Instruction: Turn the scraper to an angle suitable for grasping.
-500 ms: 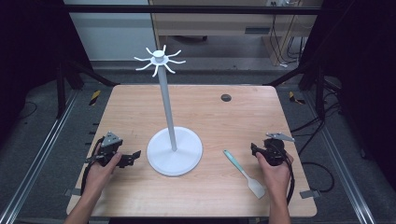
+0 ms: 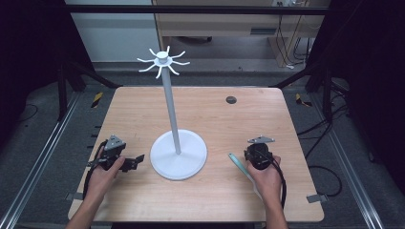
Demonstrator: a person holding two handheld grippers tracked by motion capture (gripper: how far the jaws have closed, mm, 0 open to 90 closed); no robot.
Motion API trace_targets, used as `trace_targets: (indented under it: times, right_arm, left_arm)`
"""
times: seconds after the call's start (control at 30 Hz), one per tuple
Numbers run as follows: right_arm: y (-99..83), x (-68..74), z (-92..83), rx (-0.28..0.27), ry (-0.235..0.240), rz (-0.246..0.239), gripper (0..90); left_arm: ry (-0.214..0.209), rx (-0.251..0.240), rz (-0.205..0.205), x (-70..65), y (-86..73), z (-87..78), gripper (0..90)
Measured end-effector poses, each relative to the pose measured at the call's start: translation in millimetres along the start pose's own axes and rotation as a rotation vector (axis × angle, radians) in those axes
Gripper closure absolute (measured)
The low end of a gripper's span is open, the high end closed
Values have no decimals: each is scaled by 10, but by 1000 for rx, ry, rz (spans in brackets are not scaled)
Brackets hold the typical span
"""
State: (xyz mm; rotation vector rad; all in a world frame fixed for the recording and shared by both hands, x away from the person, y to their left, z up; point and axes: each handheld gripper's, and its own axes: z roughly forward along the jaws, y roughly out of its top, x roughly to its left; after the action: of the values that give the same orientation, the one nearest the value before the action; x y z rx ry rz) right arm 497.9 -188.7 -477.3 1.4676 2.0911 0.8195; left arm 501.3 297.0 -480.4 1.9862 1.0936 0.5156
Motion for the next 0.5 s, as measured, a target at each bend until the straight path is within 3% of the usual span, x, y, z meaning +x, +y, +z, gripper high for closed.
trace_targets:
  times: [0.17, 0.5]
  right_arm:
    - [1, 44, 22, 17, 12, -17, 900]
    - [21, 112, 73, 39, 47, -48, 900]
  left_arm:
    - [0, 2, 2, -6, 1, -1, 38]
    - [-1, 3, 3, -8, 1, 2, 38]
